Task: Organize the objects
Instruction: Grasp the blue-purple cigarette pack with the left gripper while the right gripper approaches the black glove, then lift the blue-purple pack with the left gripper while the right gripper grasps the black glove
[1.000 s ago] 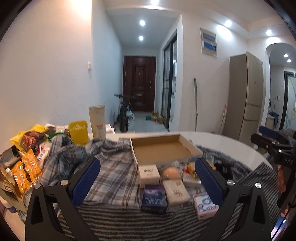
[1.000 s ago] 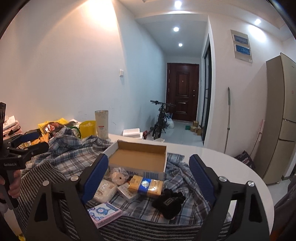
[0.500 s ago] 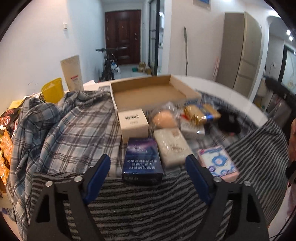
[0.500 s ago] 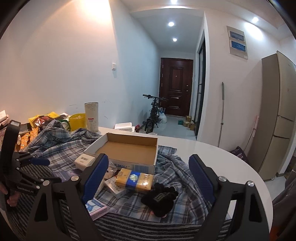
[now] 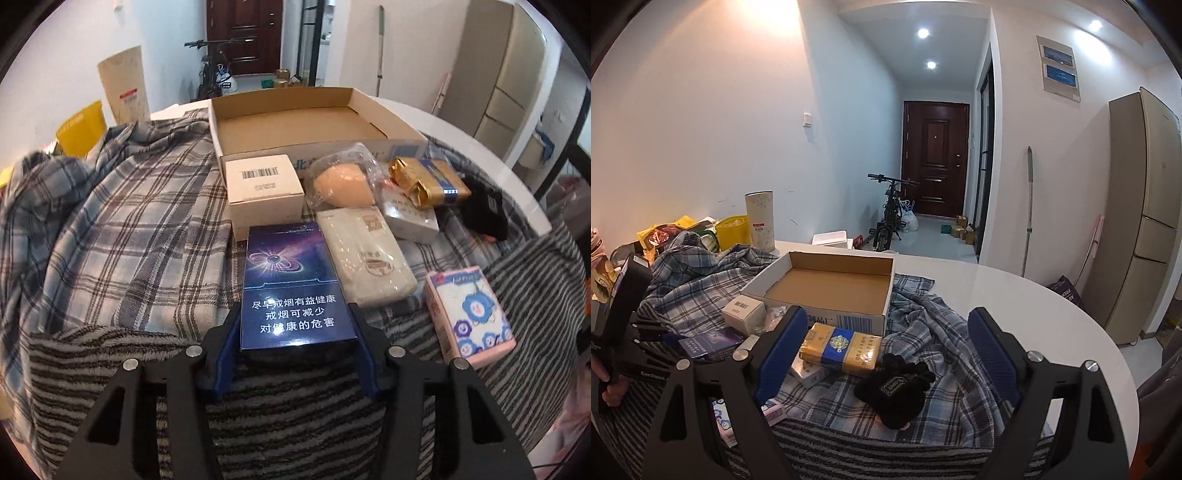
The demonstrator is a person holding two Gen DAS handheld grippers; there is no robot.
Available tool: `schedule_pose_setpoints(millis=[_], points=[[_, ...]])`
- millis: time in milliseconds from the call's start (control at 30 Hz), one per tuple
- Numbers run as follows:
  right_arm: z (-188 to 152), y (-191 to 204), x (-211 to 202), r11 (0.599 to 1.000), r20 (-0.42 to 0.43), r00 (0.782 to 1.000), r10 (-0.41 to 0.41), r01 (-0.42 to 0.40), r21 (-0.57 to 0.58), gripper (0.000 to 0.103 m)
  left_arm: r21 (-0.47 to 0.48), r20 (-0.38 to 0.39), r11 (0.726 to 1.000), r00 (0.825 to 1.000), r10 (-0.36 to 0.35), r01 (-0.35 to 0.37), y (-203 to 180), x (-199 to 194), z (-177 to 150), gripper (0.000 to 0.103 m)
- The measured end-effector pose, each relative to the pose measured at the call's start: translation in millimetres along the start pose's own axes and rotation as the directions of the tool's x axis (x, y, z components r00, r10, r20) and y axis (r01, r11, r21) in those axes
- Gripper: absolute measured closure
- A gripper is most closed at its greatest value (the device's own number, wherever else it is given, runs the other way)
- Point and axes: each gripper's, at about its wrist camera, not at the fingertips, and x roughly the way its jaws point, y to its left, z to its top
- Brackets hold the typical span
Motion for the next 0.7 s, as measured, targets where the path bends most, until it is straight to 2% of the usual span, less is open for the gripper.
schedule_pose_setpoints(millis=[100, 233, 333, 400, 500, 600, 700], points=[[1.8, 0.1, 1.9, 1.000, -0.010, 1.000, -0.008, 0.008, -0.008, 0.015, -0.030, 0.062, 0.999, 0.998, 0.020, -0.018, 4.4, -11.5, -0.5, 0.049], [-1.2, 0.0, 3.7, 1.000, -0.034, 0.999, -0.013, 0.013, -0.017, 0.015, -0.014, 0.158, 0.999, 0.987, 0.038, -0.037, -0.7, -32.8, -2.0, 0.050], [-4.2, -5.3, 9.8, 1.000, -0.072, 0.997, -0.014, 0.014, 0.001, 0.016, 0.008, 0.245, 0.999, 0.969, 0.045, -0.048, -9.2, -51.4, -4.3, 0.050], [-6.9, -7.5, 17.8, 1.000, -0.111, 0.994, -0.002, 0.004, 0.013, 0.021, 0.012, 0.287, 0.999, 0.957, 0.038, -0.043, -12.7, -61.7, -4.2, 0.050], [-13.2, -8.1, 33.4, 1.000, -0.174, 0.985, 0.010, -0.009, 0.007, 0.022, -0.009, 0.340, 0.999, 0.940, 0.038, -0.037, -12.3, -72.1, -3.6, 0.050], [-21.6, -3.5, 56.3, 0.999, -0.269, 0.963, 0.009, -0.021, -0.042, 0.029, -0.034, 0.383, 0.998, 0.922, 0.053, -0.043, -7.4, -77.6, -1.5, 0.050], [-29.0, -0.8, 73.9, 0.997, -0.367, 0.929, 0.055, -0.072, -0.031, 0.030, -0.046, 0.389, 0.998, 0.920, 0.046, -0.031, -4.0, -80.3, -0.1, 0.050]])
